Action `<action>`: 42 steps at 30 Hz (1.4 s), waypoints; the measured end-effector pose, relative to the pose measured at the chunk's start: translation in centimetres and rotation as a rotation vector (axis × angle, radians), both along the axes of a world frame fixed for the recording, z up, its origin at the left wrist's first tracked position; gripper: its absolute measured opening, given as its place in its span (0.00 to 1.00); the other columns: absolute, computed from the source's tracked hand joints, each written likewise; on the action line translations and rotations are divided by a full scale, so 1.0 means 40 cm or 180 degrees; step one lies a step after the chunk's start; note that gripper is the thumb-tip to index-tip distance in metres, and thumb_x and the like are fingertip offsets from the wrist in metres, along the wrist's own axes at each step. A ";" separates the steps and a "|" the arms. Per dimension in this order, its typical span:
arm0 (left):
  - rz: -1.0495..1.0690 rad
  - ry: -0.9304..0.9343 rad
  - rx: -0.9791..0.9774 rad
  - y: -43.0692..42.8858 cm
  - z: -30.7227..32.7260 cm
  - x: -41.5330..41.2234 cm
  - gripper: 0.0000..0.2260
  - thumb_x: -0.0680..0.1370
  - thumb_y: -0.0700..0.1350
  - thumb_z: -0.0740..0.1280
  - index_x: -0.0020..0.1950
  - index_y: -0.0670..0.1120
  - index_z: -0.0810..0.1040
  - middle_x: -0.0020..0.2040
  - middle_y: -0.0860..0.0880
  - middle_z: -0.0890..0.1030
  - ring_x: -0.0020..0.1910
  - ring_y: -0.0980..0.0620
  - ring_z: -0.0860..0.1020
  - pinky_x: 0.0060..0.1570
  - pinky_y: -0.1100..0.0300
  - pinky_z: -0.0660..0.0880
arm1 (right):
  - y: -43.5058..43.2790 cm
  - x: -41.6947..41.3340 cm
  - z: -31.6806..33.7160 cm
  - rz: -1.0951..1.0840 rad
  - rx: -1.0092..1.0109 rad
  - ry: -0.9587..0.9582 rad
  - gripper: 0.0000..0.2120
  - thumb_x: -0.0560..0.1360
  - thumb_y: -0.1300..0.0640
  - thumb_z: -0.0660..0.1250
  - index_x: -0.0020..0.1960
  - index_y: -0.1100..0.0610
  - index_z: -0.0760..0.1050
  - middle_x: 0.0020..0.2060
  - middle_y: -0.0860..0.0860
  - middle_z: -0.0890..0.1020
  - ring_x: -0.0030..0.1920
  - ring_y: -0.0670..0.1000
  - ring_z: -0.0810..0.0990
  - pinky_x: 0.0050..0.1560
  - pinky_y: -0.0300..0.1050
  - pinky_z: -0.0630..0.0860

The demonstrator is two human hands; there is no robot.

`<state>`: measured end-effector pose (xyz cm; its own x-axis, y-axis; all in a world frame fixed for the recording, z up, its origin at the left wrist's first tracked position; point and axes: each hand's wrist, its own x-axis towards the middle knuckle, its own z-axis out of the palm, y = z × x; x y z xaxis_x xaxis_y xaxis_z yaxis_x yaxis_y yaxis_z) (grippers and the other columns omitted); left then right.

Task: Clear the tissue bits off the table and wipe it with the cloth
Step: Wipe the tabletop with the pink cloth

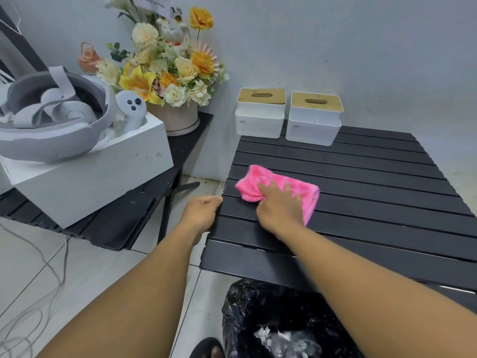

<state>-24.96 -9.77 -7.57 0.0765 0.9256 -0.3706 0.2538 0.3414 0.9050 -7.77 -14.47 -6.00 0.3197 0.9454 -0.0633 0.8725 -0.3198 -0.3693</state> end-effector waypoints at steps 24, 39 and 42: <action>-0.0074 -0.0016 0.0438 0.000 -0.006 0.013 0.13 0.83 0.44 0.62 0.65 0.47 0.81 0.55 0.54 0.81 0.47 0.63 0.77 0.39 0.70 0.71 | -0.022 0.344 0.001 -0.0958 -0.0014 -0.0011 0.30 0.74 0.60 0.52 0.74 0.42 0.64 0.64 0.56 0.79 0.74 0.59 0.65 0.72 0.59 0.62; -0.0063 -0.0272 0.0183 0.019 -0.023 0.004 0.11 0.83 0.43 0.63 0.60 0.47 0.84 0.47 0.55 0.85 0.42 0.59 0.81 0.33 0.71 0.75 | 0.150 0.048 0.001 0.1035 -0.0065 0.0100 0.26 0.82 0.57 0.52 0.77 0.39 0.59 0.78 0.44 0.57 0.79 0.54 0.50 0.77 0.54 0.47; -0.0149 -0.0208 0.0113 0.019 -0.021 -0.005 0.10 0.82 0.45 0.64 0.56 0.46 0.86 0.46 0.48 0.87 0.40 0.53 0.82 0.34 0.65 0.77 | 0.106 0.018 0.008 0.1290 -0.0089 0.0250 0.25 0.82 0.57 0.53 0.77 0.40 0.59 0.78 0.44 0.58 0.79 0.51 0.49 0.78 0.51 0.46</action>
<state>-25.15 -9.01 -8.40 0.1428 0.9330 -0.3304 0.2087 0.2979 0.9315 -7.03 -10.22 -5.70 -0.0847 0.9914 -0.1001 0.8995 0.0329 -0.4357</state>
